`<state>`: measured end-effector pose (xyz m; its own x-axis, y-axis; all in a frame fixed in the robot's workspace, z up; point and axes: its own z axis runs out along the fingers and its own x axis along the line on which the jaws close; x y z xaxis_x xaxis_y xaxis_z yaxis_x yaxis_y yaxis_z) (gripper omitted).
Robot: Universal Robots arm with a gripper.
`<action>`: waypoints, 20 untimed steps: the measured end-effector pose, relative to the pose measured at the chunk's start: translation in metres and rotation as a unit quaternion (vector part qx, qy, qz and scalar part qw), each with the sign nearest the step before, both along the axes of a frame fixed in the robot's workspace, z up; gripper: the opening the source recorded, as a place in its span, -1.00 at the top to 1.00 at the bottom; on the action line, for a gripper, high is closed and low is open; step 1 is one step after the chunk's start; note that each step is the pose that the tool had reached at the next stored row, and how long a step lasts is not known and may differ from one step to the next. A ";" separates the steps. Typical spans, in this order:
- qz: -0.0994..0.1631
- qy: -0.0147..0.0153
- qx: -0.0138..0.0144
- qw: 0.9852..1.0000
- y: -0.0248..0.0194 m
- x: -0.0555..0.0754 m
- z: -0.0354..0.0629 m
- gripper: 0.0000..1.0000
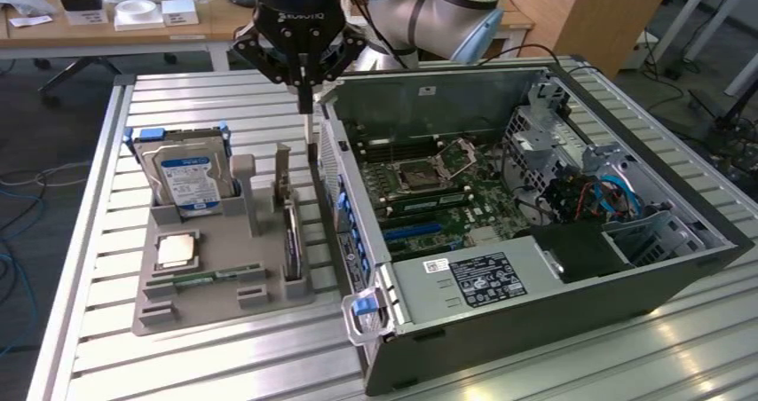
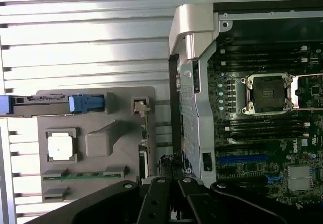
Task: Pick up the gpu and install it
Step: 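Reach for the gpu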
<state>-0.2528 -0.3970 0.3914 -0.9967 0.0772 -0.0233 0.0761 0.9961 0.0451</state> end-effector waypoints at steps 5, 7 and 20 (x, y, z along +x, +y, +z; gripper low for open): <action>-0.001 0.000 0.000 1.000 0.0001 -0.008 -0.0002 0.73; -0.001 0.000 0.000 1.000 0.0001 -0.012 -0.0003 0.73; -0.002 0.000 0.000 1.000 0.0003 -0.031 -0.0011 0.73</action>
<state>-0.2836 -0.3968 0.3903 -0.9965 0.0805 -0.0234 0.0794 0.9958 0.0451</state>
